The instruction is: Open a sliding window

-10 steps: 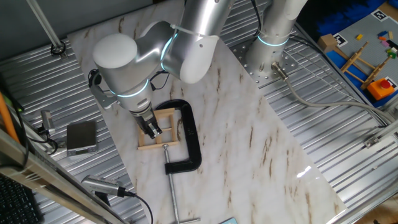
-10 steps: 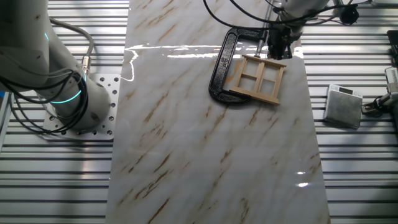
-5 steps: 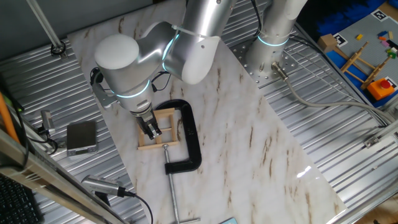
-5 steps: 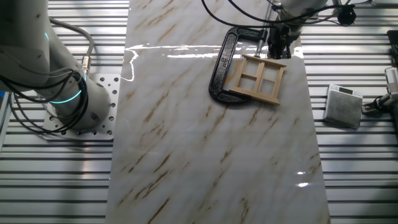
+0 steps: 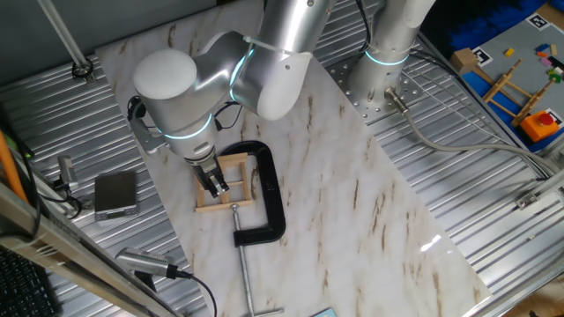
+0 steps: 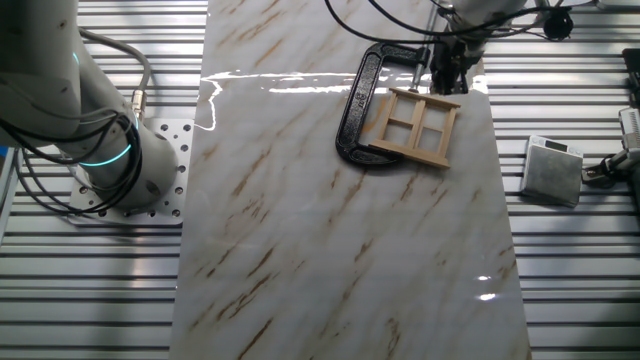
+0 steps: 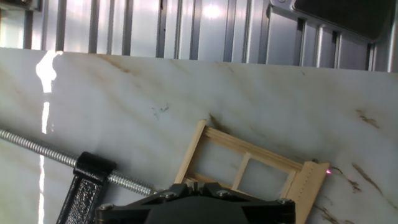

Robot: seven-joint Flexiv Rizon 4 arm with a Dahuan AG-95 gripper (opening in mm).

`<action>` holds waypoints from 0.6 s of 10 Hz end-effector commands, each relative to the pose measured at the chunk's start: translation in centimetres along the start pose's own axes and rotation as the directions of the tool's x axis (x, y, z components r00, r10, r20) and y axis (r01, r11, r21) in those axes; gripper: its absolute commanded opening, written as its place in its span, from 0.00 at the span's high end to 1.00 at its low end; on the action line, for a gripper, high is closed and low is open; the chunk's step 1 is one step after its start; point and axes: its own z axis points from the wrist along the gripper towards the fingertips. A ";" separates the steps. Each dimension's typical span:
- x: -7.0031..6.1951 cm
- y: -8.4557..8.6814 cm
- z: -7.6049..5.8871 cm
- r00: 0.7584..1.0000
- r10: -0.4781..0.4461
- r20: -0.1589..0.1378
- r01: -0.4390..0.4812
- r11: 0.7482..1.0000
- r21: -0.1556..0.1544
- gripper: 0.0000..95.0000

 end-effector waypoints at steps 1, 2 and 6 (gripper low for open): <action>0.3 -0.6 -0.3 1.000 0.000 0.003 0.000 1.000 -0.002 1.00; 0.4 -0.9 -0.4 1.000 0.001 0.002 -0.001 1.000 -0.001 1.00; 0.5 -4.1 0.9 0.998 0.064 0.020 -0.064 0.998 -0.005 1.00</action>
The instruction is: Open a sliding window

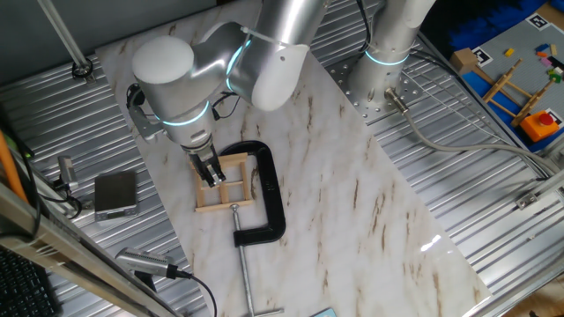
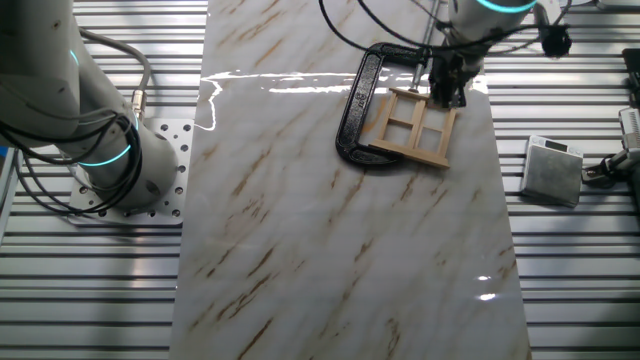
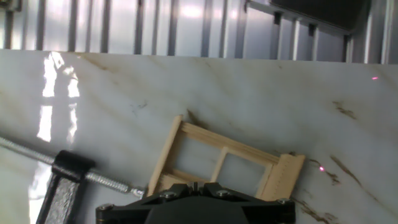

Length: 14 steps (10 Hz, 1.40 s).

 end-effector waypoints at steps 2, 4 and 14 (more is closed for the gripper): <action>-0.2 -1.4 1.1 0.998 0.056 0.004 -0.056 0.998 0.007 1.00; -0.5 -1.7 1.6 0.994 0.107 0.004 -0.107 0.994 0.002 0.80; -0.9 -1.5 2.3 0.964 0.264 -0.032 -0.265 0.962 -0.058 0.60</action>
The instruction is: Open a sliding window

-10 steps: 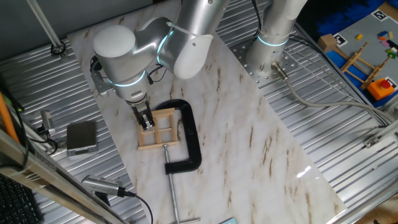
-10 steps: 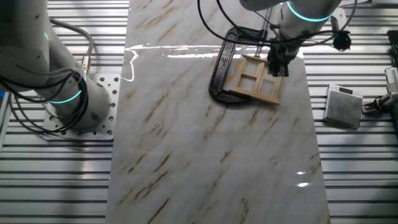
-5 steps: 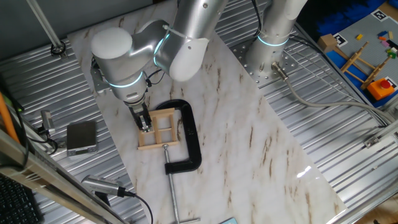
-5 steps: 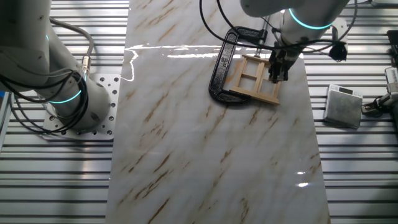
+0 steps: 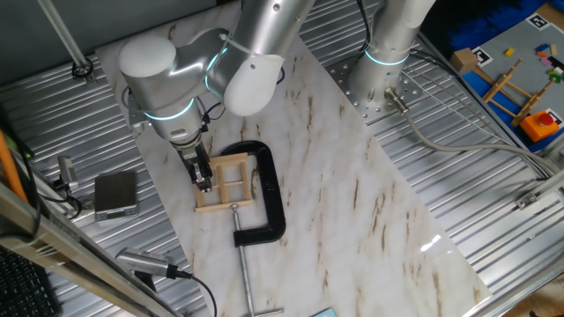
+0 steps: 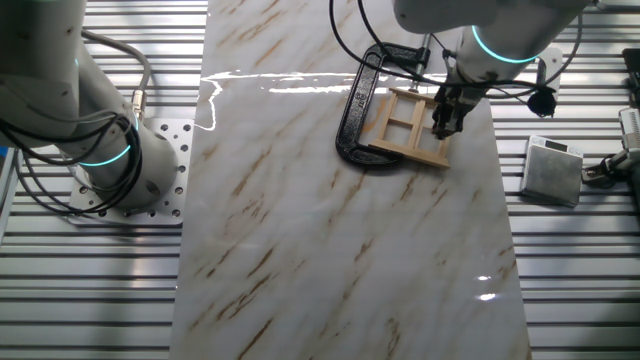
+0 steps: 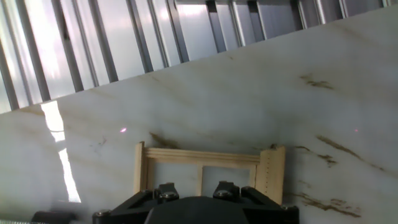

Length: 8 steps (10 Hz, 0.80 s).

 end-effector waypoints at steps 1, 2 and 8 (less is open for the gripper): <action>0.1 0.0 0.0 1.000 -0.004 0.002 0.004 1.000 0.004 0.60; 0.1 0.0 0.1 1.000 -0.007 0.002 0.007 1.000 0.004 0.60; 0.0 0.4 0.5 0.999 -0.032 0.003 0.032 0.999 0.004 0.80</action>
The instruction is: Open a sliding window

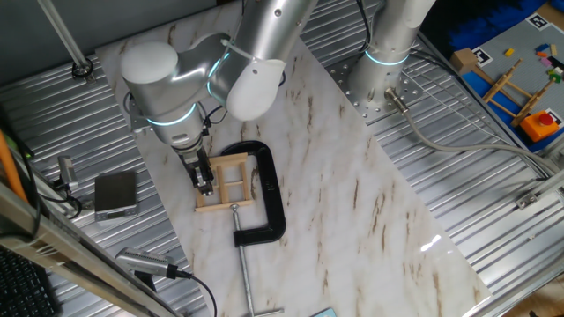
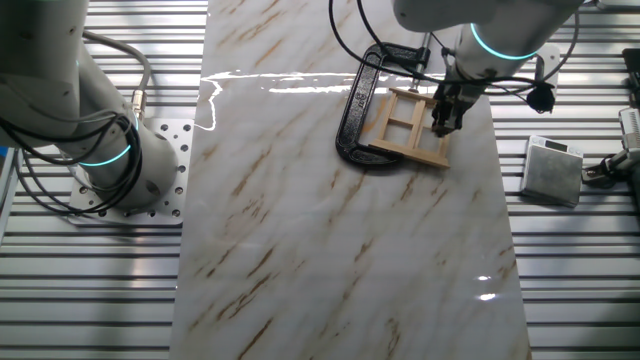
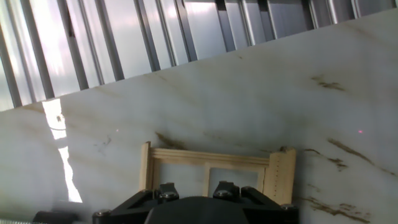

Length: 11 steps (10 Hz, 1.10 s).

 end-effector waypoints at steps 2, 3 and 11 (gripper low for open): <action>0.1 -0.1 -0.1 1.000 -0.018 0.003 0.018 1.000 0.004 0.80; 0.2 -0.1 -0.1 1.000 -0.027 0.003 0.027 1.000 0.006 0.80; 0.2 -0.1 -0.1 0.998 -0.061 0.006 0.060 0.998 0.029 0.60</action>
